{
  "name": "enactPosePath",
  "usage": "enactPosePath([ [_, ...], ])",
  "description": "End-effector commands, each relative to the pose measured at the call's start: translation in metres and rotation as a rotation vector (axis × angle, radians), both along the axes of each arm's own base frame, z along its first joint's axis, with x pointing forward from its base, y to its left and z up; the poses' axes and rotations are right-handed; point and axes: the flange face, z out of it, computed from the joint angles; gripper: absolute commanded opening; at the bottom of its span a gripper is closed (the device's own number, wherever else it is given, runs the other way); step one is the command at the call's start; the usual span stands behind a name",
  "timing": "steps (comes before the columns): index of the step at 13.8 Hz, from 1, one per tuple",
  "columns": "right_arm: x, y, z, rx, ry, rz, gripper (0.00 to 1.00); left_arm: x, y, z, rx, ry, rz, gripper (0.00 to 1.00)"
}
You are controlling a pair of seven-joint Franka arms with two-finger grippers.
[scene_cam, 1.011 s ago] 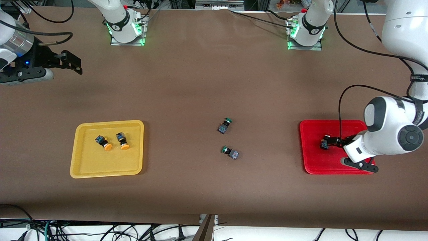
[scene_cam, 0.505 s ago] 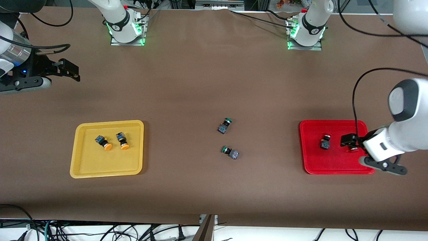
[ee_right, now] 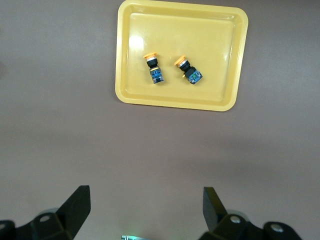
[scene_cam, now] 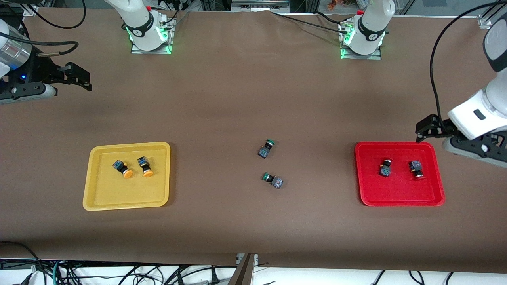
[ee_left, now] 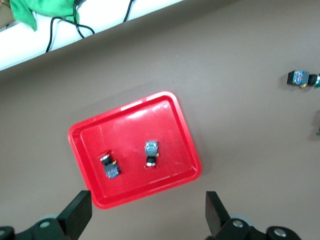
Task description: Place red and yellow buttons in trays
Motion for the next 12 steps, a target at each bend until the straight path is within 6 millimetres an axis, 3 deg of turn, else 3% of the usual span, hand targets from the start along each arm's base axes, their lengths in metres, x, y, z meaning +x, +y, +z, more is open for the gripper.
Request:
enactPosePath([
  [1, -0.008, -0.004, 0.004, 0.003, 0.013, 0.004, 1.0, -0.037, 0.011, 0.004, -0.005, 0.02, 0.036, 1.0],
  [5, 0.002, -0.005, 0.021, -0.008, -0.012, 0.021, 1.0, -0.071, 0.028, 0.007, -0.053, 0.065, 0.098, 1.0],
  [7, 0.002, -0.007, 0.023, -0.007, -0.015, 0.02, 1.0, -0.077, 0.038, 0.002, -0.109, 0.095, 0.152, 1.0],
  [11, 0.003, -0.001, 0.019, 0.0, -0.009, 0.013, 0.99, -0.088, 0.026, 0.008, -0.102, 0.152, 0.317, 1.0],
  [12, 0.003, -0.001, 0.019, -0.009, -0.009, 0.015, 1.0, -0.095, 0.02, 0.018, -0.102, 0.147, 0.31, 1.0],
])
